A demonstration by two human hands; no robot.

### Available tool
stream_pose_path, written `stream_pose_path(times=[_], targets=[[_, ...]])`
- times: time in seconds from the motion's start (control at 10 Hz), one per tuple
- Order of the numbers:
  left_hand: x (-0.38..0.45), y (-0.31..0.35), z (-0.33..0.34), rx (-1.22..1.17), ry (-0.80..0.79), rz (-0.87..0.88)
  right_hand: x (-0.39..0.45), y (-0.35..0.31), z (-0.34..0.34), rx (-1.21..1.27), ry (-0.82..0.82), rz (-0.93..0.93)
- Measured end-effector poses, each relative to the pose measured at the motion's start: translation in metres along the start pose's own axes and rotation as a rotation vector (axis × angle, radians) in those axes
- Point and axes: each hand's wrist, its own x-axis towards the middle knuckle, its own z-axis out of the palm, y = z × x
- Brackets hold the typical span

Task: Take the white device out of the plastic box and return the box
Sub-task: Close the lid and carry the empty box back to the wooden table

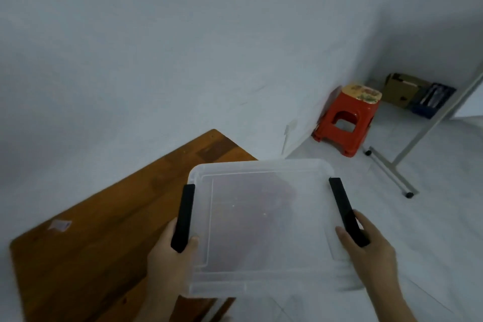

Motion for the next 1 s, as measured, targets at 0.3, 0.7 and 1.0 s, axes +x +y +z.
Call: stream_pose_path(times=[0.3,0.7,1.0], targets=[[0.087,0.009,-0.042,0.041,0.357,-0.149,0.104,-0.118,0.128,-0.13,-0.422,-0.261],[0.137,0.007,-0.068,0.114,0.69,-0.198,0.137,-0.181,0.251,-0.272,-0.696,-0.509],[0.125,0.014,-0.063,-0.104,0.716,-0.279,0.151,-0.184,0.246,-0.332,-0.776,-0.635]])
